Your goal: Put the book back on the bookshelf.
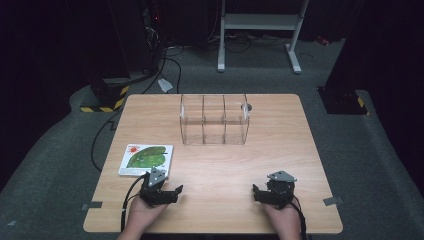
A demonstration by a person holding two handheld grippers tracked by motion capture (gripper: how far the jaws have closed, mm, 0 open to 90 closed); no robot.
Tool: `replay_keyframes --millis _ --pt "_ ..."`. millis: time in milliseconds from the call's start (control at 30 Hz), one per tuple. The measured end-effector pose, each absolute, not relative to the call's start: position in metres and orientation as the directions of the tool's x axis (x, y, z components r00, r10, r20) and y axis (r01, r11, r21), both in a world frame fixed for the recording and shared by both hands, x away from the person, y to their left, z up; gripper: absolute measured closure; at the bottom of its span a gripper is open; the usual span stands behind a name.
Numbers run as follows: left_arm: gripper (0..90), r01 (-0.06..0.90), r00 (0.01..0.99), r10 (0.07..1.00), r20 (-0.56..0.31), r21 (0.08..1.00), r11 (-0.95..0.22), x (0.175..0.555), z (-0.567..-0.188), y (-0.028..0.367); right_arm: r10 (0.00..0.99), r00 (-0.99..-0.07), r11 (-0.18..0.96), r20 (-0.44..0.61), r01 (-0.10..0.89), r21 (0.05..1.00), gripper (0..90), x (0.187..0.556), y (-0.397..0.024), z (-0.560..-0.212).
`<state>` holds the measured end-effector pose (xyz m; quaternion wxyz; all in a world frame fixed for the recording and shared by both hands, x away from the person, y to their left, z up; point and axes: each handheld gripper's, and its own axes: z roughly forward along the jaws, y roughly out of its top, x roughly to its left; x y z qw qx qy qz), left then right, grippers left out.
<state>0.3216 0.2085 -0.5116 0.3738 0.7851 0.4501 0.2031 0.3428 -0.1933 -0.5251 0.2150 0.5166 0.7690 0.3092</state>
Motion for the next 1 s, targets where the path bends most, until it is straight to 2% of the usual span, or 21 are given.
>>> replay_keyframes --millis 400,733,867,1000 --pt "16.2 0.554 0.450 0.891 0.057 0.765 -0.328 0.341 -0.491 0.240 0.928 -0.373 0.275 -0.012 0.661 0.698 8.4 0.343 -0.193 -0.525" --pt "16.6 0.583 0.336 0.942 0.009 0.783 -0.215 0.360 -0.501 0.286 0.928 -0.372 0.274 -0.012 0.662 0.698 8.4 0.343 -0.193 -0.525" --pt "16.5 0.584 0.265 0.961 -0.081 0.806 -0.093 0.363 -0.500 0.308 0.928 -0.372 0.275 -0.012 0.662 0.698 8.4 0.343 -0.193 -0.525" --pt "16.5 0.594 0.225 0.972 -0.074 0.801 -0.077 0.368 -0.502 0.322 0.928 -0.372 0.275 -0.013 0.662 0.698 8.4 0.343 -0.193 -0.525"
